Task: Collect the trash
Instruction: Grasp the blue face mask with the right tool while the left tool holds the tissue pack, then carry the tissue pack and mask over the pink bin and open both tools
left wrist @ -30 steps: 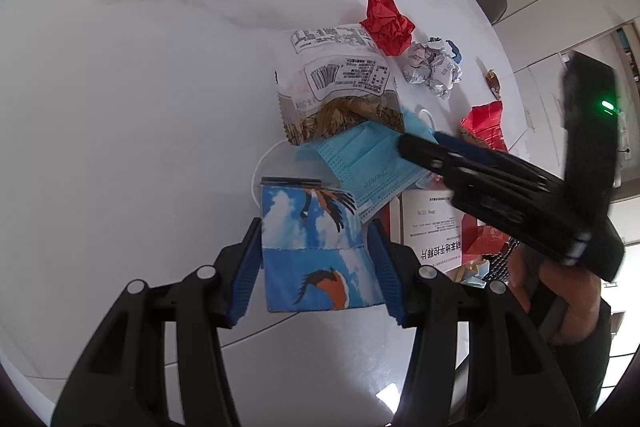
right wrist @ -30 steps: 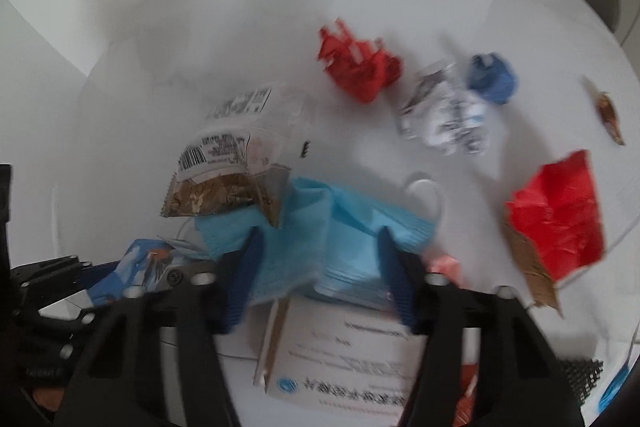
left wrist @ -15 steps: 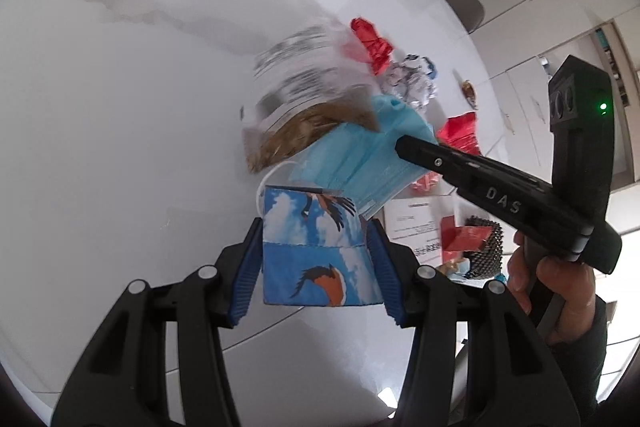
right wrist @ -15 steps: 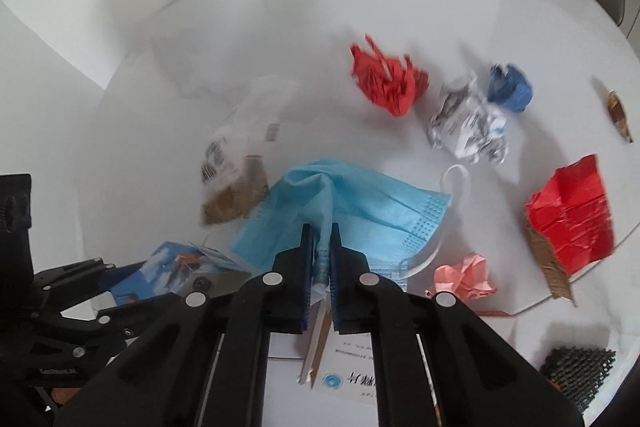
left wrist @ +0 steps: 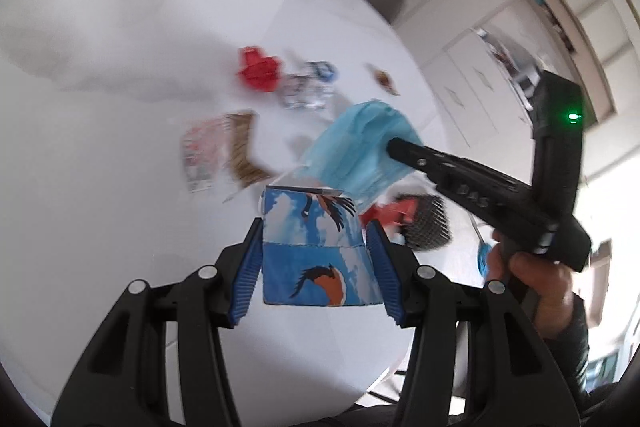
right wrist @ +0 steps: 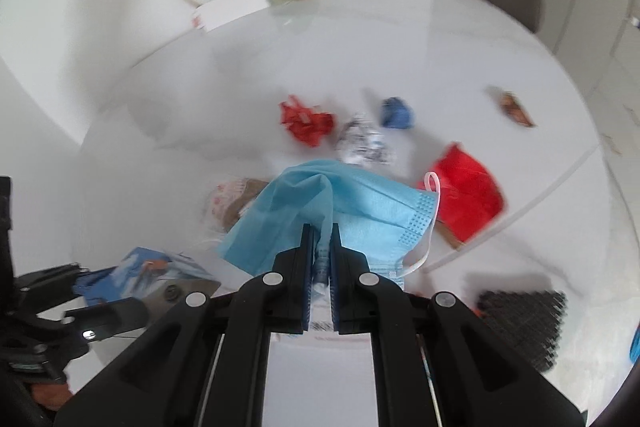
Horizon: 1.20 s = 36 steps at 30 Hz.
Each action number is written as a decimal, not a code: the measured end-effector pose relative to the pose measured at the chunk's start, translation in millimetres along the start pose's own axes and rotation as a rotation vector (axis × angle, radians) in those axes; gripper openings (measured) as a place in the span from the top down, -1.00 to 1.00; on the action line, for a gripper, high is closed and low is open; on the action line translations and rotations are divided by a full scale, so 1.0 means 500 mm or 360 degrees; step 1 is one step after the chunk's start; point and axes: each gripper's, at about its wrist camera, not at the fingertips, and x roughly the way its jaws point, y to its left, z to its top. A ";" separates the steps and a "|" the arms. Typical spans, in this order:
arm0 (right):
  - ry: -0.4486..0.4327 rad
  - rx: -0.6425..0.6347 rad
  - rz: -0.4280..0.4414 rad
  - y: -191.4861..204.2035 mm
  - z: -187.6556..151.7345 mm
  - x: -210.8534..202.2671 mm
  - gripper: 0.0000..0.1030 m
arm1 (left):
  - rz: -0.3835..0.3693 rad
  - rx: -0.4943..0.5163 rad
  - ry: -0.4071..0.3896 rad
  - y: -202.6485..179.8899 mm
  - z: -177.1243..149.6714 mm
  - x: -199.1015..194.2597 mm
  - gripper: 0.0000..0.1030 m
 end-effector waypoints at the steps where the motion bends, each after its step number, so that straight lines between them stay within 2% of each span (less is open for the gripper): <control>1: -0.0022 0.0029 -0.0011 -0.013 -0.009 -0.010 0.85 | -0.0025 0.0047 0.0002 -0.020 -0.003 -0.003 0.03; 9: -0.0254 0.0254 -0.0166 -0.104 -0.104 -0.151 0.85 | -0.0224 0.0411 0.0083 -0.185 -0.054 -0.002 0.03; 15: -0.0387 0.0521 -0.0396 -0.229 -0.236 -0.289 0.85 | -0.0357 0.0686 0.0172 -0.324 -0.111 0.016 0.03; 18: -0.0384 0.0617 -0.0508 -0.278 -0.314 -0.346 0.85 | -0.0361 0.0766 0.0237 -0.377 -0.139 0.043 0.02; 21: -0.0290 0.0729 -0.0619 -0.333 -0.425 -0.380 0.84 | -0.0352 0.0827 0.0310 -0.424 -0.171 0.074 0.02; 23: -0.0213 0.0791 -0.0628 -0.359 -0.483 -0.374 0.84 | -0.0338 0.0871 0.0361 -0.456 -0.191 0.099 0.02; 27: -0.0023 0.0913 -0.0586 -0.403 -0.601 -0.312 0.84 | -0.0301 0.0984 0.0421 -0.509 -0.237 0.135 0.02; 33: 0.0194 0.1060 -0.0456 -0.452 -0.705 -0.172 0.82 | -0.0262 0.1049 0.0521 -0.550 -0.293 0.173 0.02; 36: 0.0300 0.1082 -0.0411 -0.461 -0.744 -0.114 0.71 | -0.0229 0.1058 0.0554 -0.555 -0.309 0.187 0.02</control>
